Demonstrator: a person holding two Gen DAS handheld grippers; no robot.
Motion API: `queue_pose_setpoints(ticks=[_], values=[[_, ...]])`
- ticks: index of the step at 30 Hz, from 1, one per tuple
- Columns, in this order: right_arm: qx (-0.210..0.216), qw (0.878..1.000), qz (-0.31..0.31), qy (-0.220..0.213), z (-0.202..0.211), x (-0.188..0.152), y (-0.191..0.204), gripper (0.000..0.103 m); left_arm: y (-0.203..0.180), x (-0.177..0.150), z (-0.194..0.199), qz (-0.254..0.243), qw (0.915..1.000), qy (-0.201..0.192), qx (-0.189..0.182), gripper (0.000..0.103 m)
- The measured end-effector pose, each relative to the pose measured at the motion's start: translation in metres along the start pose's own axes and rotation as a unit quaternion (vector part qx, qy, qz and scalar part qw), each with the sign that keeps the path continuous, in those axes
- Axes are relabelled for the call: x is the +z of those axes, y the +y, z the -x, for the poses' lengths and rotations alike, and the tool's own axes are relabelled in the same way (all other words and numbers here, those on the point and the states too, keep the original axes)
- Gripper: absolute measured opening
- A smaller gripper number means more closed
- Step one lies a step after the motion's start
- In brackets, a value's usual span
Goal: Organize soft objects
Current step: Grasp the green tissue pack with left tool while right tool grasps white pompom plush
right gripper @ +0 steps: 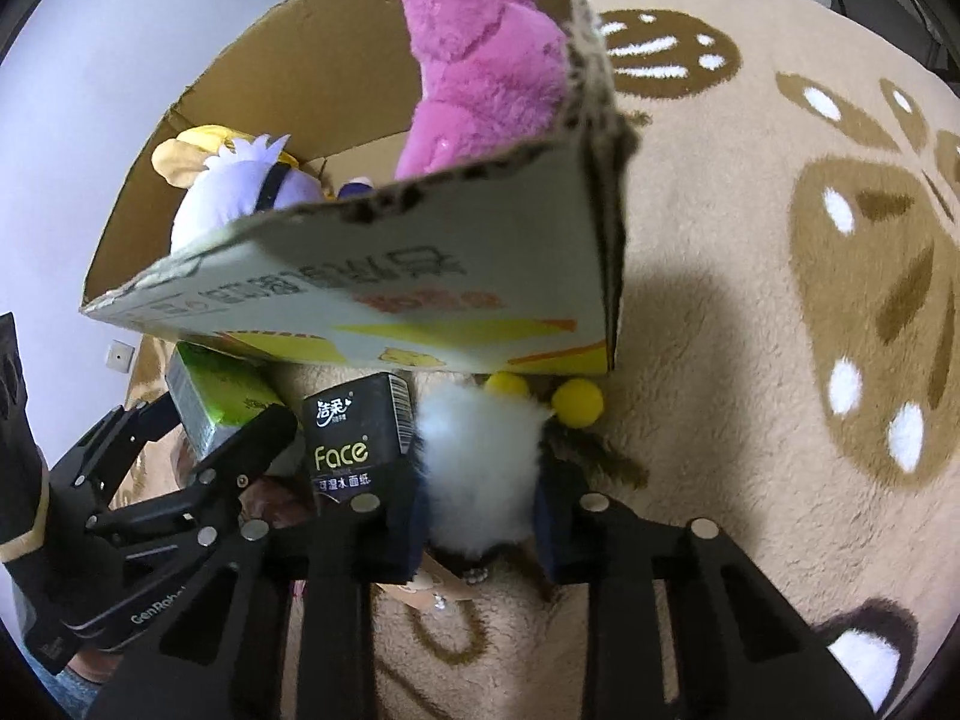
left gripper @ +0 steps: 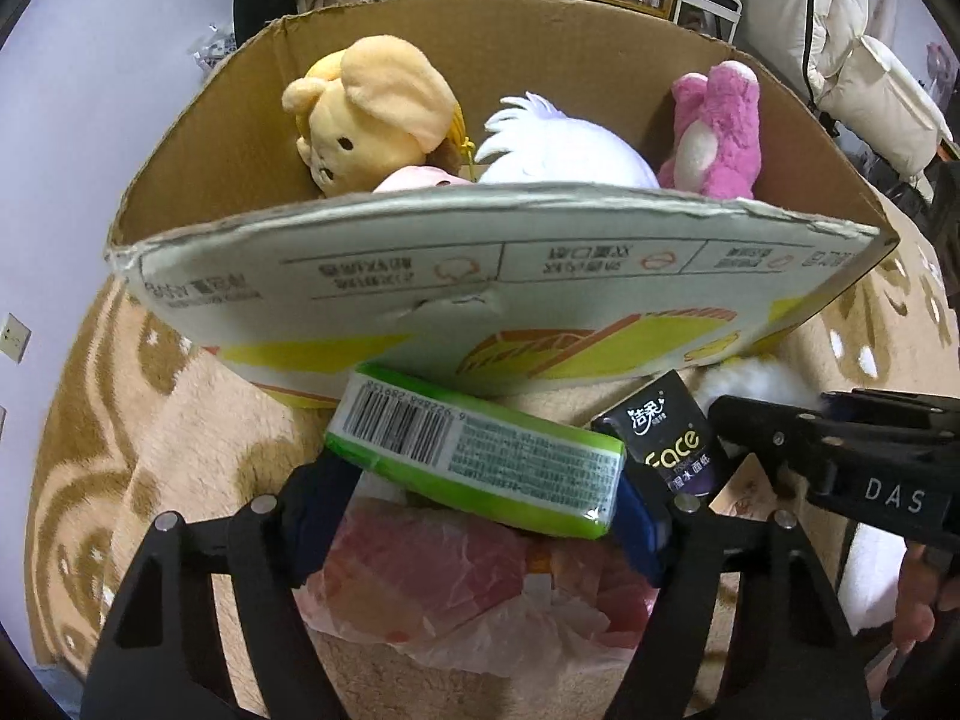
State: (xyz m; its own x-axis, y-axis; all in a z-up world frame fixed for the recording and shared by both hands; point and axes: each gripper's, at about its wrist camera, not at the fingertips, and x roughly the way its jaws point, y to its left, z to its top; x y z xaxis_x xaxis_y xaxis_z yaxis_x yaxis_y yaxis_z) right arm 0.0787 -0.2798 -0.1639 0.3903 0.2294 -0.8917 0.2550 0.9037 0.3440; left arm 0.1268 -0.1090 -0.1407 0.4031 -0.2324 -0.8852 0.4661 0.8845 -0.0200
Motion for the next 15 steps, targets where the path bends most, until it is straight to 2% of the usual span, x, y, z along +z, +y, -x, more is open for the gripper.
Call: queue_pose_setpoints(ticks=[7, 15], values=[[-0.016, 0.999, 0.029, -0.024, 0.007, -0.017, 0.02, 0.026, -0.006, -0.01, 0.008, -0.006, 0.9996, -0.016, 0.023, 0.074], [-0.002, 0.997, 0.039, -0.069, 0.043, -0.039, 0.036, 0.026, 0.006, -0.014, 0.035, 0.005, 0.9973, -0.056, 0.047, 0.074]])
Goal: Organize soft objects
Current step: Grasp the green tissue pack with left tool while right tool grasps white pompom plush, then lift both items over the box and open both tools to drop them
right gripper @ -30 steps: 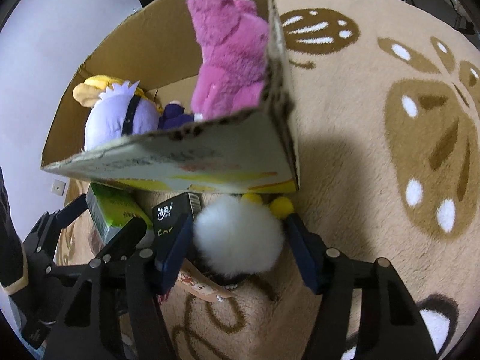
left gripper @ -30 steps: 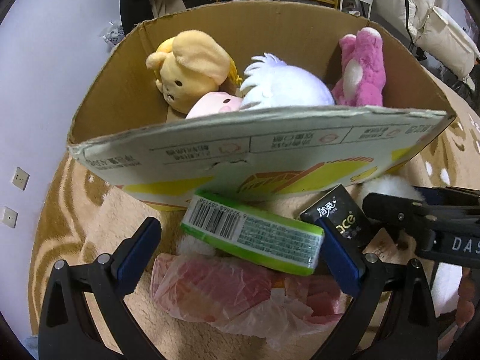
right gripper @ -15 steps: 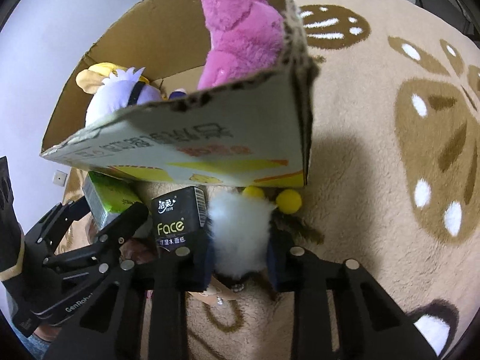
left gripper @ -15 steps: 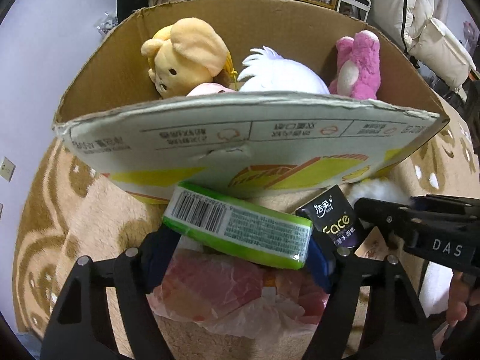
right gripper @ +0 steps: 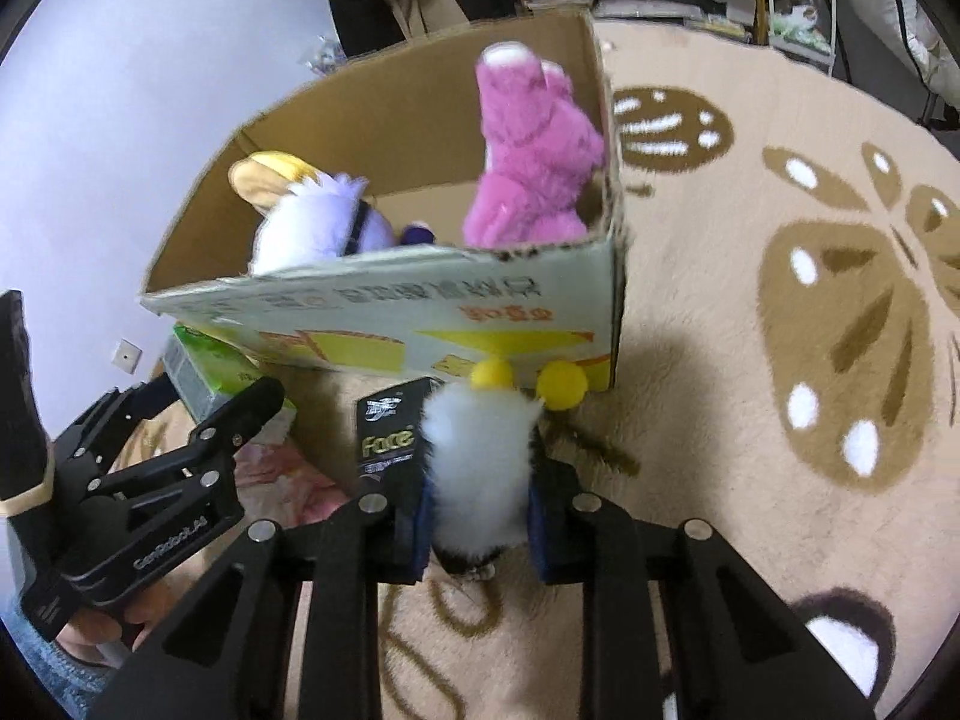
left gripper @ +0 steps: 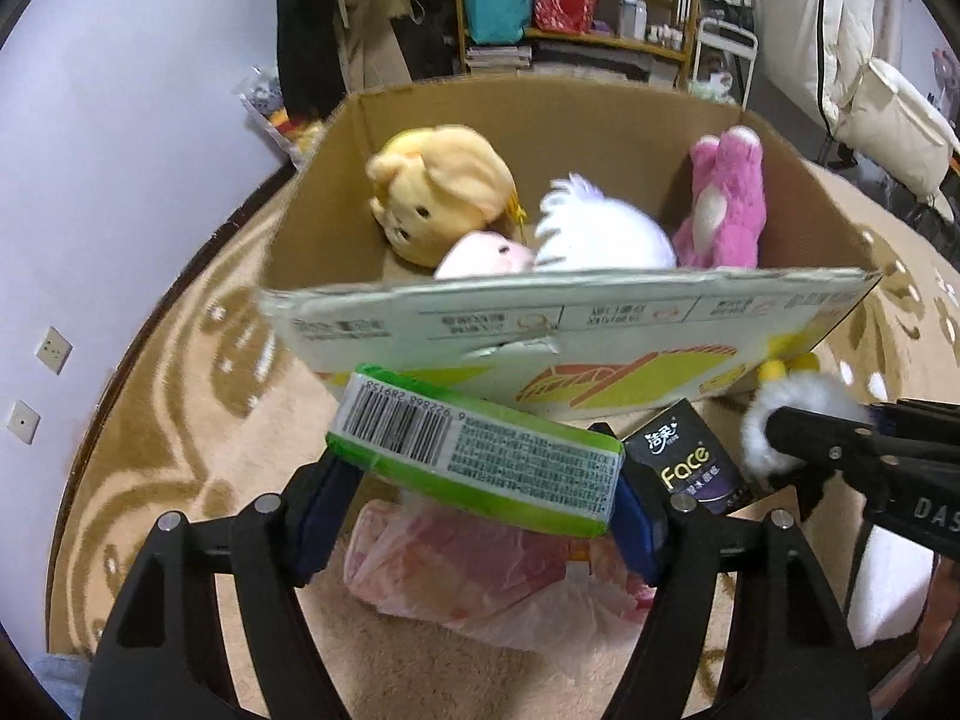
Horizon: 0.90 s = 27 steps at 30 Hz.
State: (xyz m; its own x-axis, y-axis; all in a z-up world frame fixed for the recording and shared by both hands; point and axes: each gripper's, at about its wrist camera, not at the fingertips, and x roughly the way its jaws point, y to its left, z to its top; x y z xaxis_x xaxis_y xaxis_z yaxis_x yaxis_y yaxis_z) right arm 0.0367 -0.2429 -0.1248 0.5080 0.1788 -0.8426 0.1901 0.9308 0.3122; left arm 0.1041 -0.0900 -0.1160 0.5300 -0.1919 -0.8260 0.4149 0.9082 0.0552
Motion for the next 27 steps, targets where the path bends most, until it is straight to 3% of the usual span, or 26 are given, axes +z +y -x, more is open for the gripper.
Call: queue_pose_setpoints(ticks=[6, 11, 14, 20, 27], values=[[0.005, 0.999, 0.005, -0.037, 0.037, -0.003, 0.007, 0.026, 0.002, -0.01, 0.028, -0.003, 0.9996, -0.028, 0.011, 0.074], [0.013, 0.997, 0.011, -0.072, 0.064, 0.0, 0.003, 0.026, 0.003, -0.017, 0.062, 0.01, 0.9963, -0.071, 0.048, 0.074], [0.01, 0.993, 0.022, -0.117, 0.091, 0.004, 0.012, 0.026, 0.007, -0.015, 0.079, 0.01, 0.9929, -0.097, 0.068, 0.074], [0.017, 0.981, 0.033, -0.189, 0.134, 0.015, 0.027, 0.026, 0.013, -0.009, 0.1, 0.019, 0.9904, -0.121, 0.063, 0.074], [0.03, 0.973, 0.041, -0.227, 0.163, 0.041, 0.037, 0.026, 0.018, 0.001, 0.119, 0.037, 0.9858, -0.156, 0.051, 0.074]])
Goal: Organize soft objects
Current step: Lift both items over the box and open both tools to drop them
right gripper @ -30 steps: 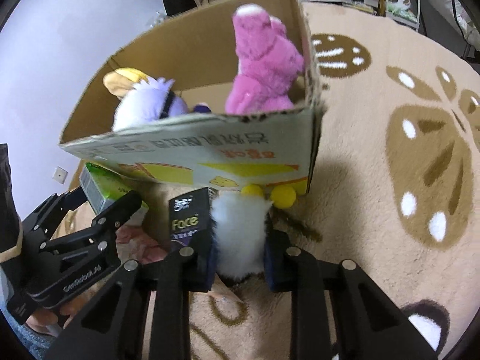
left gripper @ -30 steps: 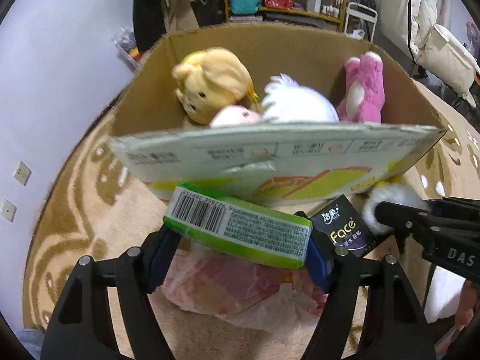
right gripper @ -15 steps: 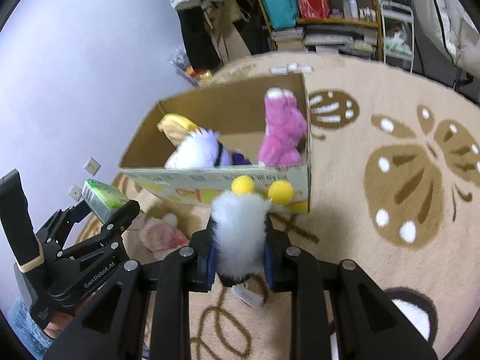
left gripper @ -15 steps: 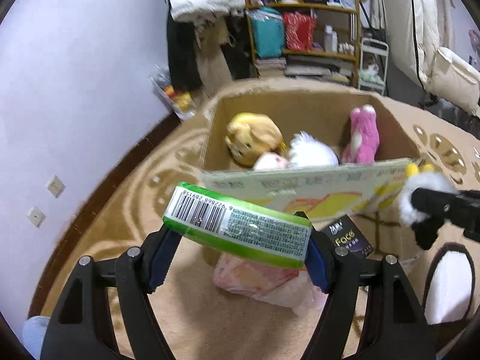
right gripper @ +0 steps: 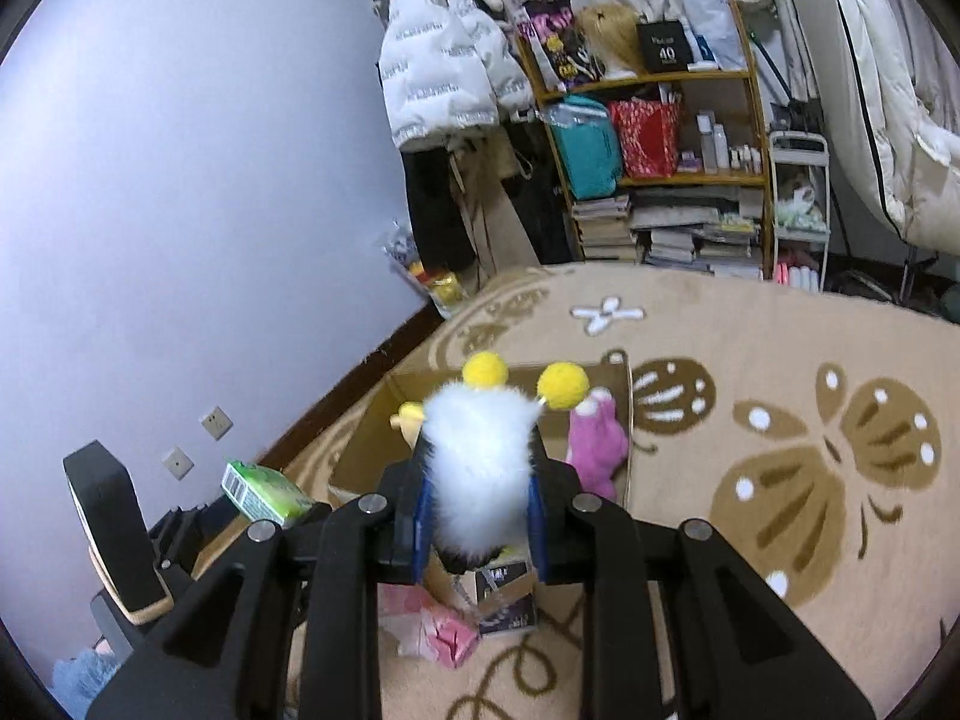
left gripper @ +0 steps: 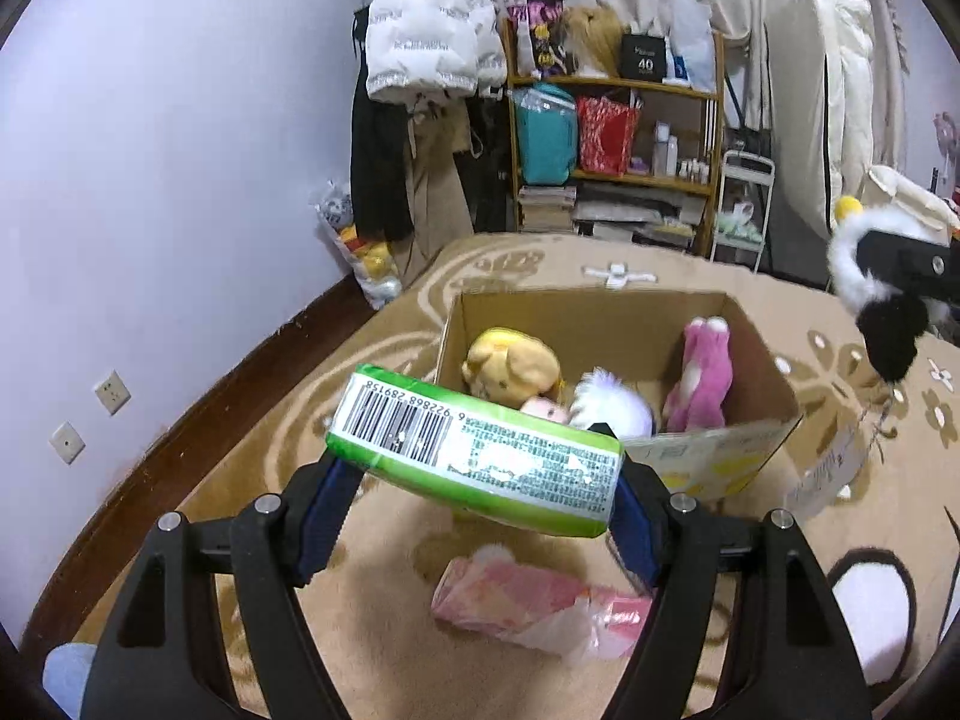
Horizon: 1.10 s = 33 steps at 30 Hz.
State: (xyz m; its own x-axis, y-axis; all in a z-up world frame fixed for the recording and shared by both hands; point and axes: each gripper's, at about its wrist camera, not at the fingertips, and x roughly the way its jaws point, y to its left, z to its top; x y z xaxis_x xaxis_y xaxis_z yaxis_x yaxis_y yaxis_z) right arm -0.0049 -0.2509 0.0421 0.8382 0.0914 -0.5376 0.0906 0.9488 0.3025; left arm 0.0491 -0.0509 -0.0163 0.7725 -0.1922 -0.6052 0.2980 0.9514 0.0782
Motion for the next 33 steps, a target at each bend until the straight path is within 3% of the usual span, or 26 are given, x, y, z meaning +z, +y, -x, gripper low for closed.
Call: queue_pose_setpoints(ticks=[12, 19, 27, 30, 33], values=[[-0.024, 0.999, 0.048, 0.009, -0.033, 0.033, 0.003, 0.027, -0.01, 0.042, -0.01, -0.021, 0.9992, -0.032, 0.009, 0.074], [-0.006, 0.997, 0.069, 0.022, -0.066, 0.033, 0.0, 0.027, -0.003, 0.065, -0.035, -0.014, 0.9992, -0.035, 0.011, 0.074], [0.012, 0.996, 0.052, 0.077, -0.111, 0.01, -0.021, 0.028, 0.003, 0.058, -0.075, 0.006, 0.9999, 0.008, -0.011, 0.074], [0.02, 0.995, 0.055, 0.084, -0.119, 0.005, -0.025, 0.028, -0.005, 0.053, -0.084, -0.018, 0.9993, 0.021, -0.026, 0.075], [0.018, 0.995, 0.047, 0.09, -0.123, 0.002, -0.028, 0.028, -0.017, 0.049, -0.089, -0.045, 0.9987, 0.021, -0.015, 0.075]])
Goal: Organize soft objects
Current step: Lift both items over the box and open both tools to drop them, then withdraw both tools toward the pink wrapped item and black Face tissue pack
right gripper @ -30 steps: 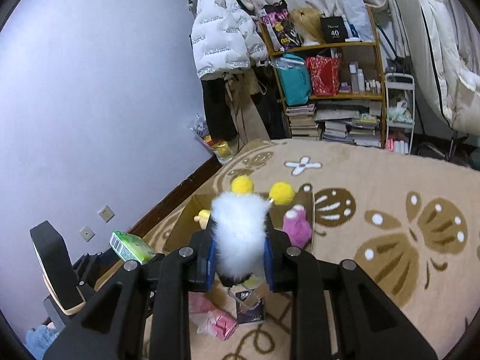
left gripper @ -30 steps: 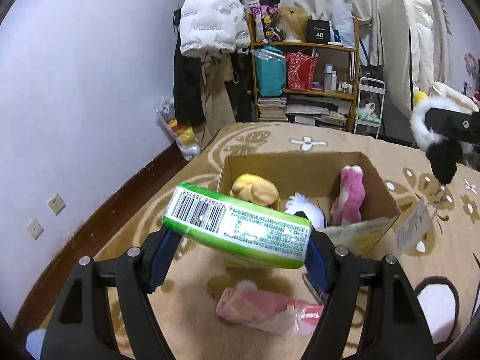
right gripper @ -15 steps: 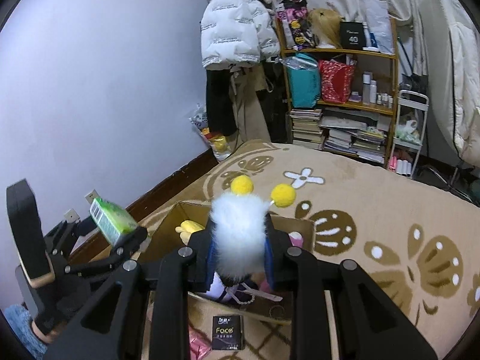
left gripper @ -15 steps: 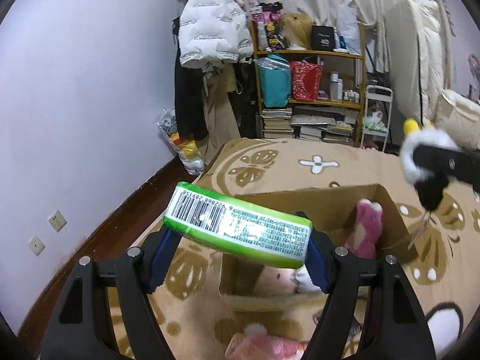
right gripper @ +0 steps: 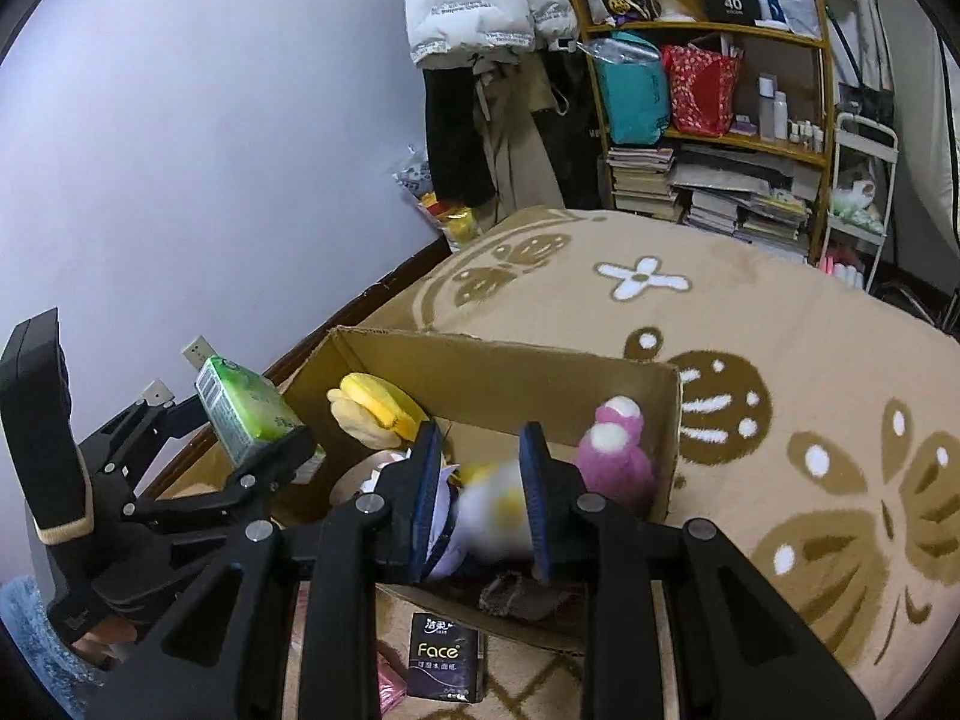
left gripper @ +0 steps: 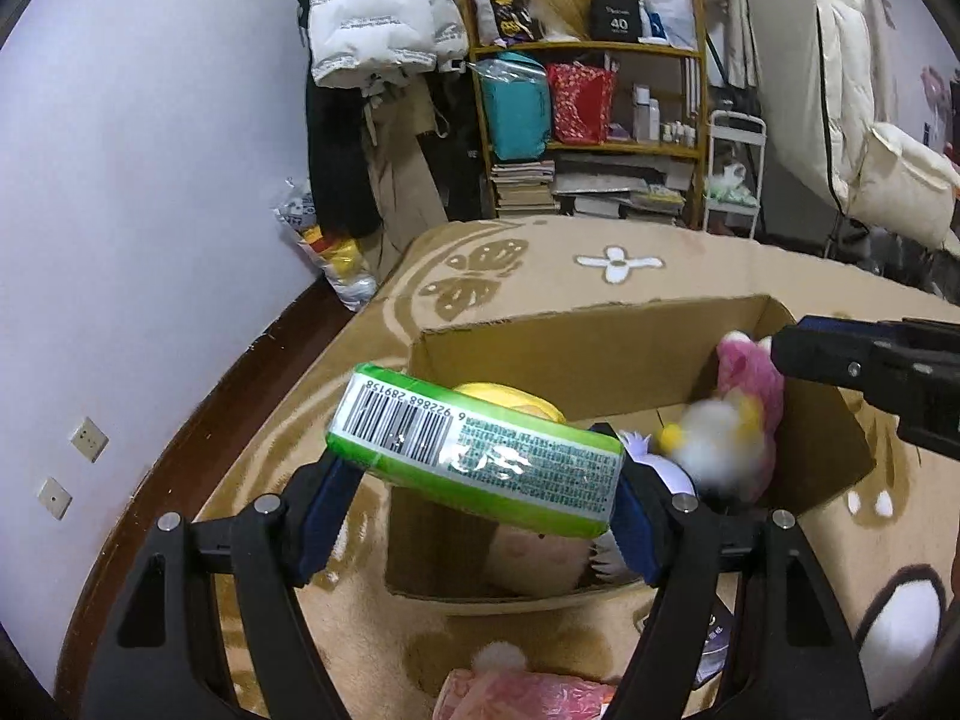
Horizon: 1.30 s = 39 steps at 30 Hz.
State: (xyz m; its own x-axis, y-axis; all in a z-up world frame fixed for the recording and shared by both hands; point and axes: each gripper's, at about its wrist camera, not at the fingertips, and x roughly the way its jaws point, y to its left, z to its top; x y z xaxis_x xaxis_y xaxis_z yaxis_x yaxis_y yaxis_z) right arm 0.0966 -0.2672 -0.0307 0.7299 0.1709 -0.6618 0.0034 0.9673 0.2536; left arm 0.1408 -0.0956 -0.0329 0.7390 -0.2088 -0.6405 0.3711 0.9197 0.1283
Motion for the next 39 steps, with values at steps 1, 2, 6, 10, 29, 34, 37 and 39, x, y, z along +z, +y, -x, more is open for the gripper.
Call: queue_pose_setpoints(ticks=[1, 2, 6, 10, 29, 34, 37, 39], values=[[-0.002, 1.0, -0.003, 0.002, -0.001, -0.001, -0.002, 0.028, -0.002, -0.001, -0.001, -0.003, 1.0, 0.002, -0.001, 0.075], [-0.001, 1.0, -0.007, 0.005, -0.002, -0.002, -0.003, 0.028, -0.003, -0.002, -0.002, -0.005, 1.0, 0.004, -0.004, 0.075], [-0.003, 1.0, -0.014, 0.01, 0.0, -0.002, -0.004, 0.028, -0.007, -0.006, -0.005, -0.016, 0.9998, 0.011, 0.001, 0.076], [-0.014, 1.0, -0.016, 0.02, 0.003, -0.006, -0.002, 0.041, -0.005, -0.009, -0.009, -0.01, 0.9992, 0.038, -0.005, 0.086], [-0.021, 1.0, -0.014, 0.003, 0.063, -0.024, 0.031, 0.103, 0.01, -0.018, 0.055, 0.005, 0.9997, 0.013, 0.019, 0.102], [-0.025, 1.0, -0.018, -0.004, 0.078, -0.033, 0.037, 0.103, 0.009, -0.028, 0.07, 0.013, 0.9992, 0.029, 0.023, 0.102], [-0.027, 0.999, -0.018, -0.005, 0.086, -0.041, 0.04, 0.103, 0.005, -0.036, 0.08, 0.008, 0.9991, 0.034, 0.025, 0.102], [-0.027, 0.999, -0.023, -0.007, 0.091, -0.048, 0.041, 0.103, 0.004, -0.04, 0.087, 0.007, 0.999, 0.036, 0.026, 0.102]])
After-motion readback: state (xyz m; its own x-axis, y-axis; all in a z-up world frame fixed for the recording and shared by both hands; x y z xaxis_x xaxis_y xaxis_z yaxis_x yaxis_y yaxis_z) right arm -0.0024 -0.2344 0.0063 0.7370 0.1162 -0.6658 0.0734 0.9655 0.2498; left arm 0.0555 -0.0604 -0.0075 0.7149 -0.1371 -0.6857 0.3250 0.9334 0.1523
